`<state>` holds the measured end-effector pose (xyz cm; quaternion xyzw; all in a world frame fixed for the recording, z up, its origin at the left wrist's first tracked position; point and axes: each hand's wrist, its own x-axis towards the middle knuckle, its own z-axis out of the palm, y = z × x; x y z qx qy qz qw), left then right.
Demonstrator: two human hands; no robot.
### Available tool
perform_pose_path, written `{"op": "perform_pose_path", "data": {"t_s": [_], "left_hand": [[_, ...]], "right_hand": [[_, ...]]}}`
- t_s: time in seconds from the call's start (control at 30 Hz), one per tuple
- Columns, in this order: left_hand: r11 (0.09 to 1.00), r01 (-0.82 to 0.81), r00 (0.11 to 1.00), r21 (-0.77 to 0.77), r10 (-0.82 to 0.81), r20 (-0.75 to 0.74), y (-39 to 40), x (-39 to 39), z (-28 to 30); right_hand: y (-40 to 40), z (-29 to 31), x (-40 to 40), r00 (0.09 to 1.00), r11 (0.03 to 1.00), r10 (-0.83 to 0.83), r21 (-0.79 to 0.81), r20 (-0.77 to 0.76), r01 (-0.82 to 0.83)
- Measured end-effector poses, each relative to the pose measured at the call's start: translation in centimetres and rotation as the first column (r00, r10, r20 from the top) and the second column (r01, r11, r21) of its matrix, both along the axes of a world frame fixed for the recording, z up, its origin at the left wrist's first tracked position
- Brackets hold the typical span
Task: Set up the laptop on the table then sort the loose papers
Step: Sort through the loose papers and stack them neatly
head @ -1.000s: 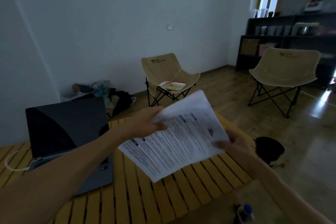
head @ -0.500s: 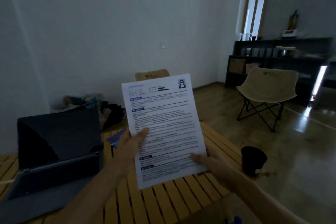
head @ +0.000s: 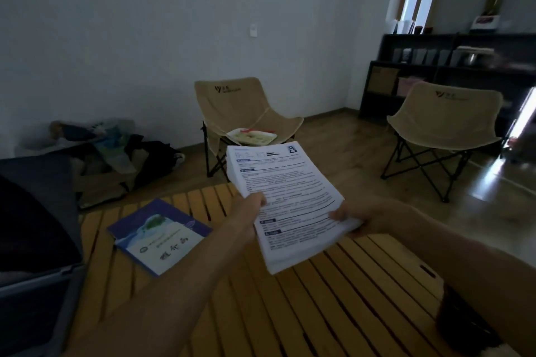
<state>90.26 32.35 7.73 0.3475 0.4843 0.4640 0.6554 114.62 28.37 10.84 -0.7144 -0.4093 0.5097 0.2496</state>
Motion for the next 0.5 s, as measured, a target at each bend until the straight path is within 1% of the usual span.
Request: {"op": "perform_pose_path", "data": {"t_s": [0.13,0.23,0.37,0.43,0.5], "left_hand": [[0.998,0.023,0.999,0.060,-0.025,0.037,3.6,1.5,0.4],[0.998,0.011,0.999,0.069,-0.014,0.034,5.2,2.1,-0.9],[0.999,-0.033,0.999,0.024,0.034,-0.020,4.1,2.4,-4.9],[0.997,-0.066,0.998,0.036,0.066,-0.014,3.3,2.6,-5.4],[0.998,-0.052,0.997,0.036,0.054,-0.053,3.1,2.8,-5.3]], "right_hand": [[3.3,0.9,1.9,0.998,0.999,-0.041,-0.014,-0.041,0.040],[5.4,-0.2,2.7,0.997,0.997,-0.060,-0.053,-0.049,0.057],[6.9,-3.7,2.6,0.986,0.986,-0.069,-0.142,0.153,0.091],[7.1,-4.6,2.3,0.975,0.988,-0.065,-0.124,0.213,0.093],[6.9,-4.3,2.0,0.963,0.991,-0.080,-0.087,0.257,0.105]]}}
